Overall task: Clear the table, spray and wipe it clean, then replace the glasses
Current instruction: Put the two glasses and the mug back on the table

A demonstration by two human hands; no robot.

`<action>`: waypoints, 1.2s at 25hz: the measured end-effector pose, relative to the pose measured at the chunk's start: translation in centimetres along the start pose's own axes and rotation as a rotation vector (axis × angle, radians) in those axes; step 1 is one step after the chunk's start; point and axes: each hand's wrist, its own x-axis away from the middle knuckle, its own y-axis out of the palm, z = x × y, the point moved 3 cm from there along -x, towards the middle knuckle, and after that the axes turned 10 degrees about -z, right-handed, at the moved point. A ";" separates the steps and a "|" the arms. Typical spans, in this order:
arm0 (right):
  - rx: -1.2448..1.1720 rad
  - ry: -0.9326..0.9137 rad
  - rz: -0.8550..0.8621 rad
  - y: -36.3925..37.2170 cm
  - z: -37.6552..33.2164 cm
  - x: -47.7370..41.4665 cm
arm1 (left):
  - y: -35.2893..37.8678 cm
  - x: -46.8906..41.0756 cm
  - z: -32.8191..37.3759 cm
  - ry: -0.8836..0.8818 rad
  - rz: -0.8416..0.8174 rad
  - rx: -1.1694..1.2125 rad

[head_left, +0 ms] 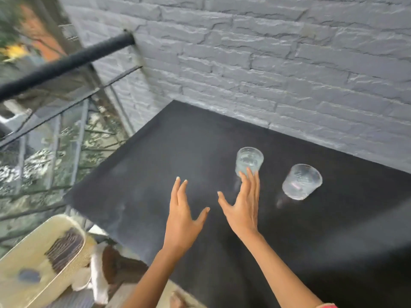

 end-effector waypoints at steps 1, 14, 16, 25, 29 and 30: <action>-0.017 -0.037 -0.038 1.6 -1.5 1.0 | -1.3 1.8 -1.6 -0.052 0.041 0.005; -0.024 -0.339 -0.554 23.7 -16.9 18.1 | -13.8 21.2 -26.0 -0.641 0.085 0.124; -0.010 -0.294 -0.656 28.2 -17.2 20.7 | -13.7 22.9 -30.8 -0.728 0.049 0.154; 0.269 -0.238 -0.828 45.5 -13.7 24.2 | -7.9 24.0 -46.0 -0.944 -0.051 0.283; 0.578 -0.345 -0.818 49.4 -13.0 24.7 | -5.7 23.0 -50.0 -0.992 -0.036 0.348; 0.637 -0.362 -0.778 49.7 -12.9 24.7 | -5.3 22.6 -50.5 -0.988 -0.020 0.370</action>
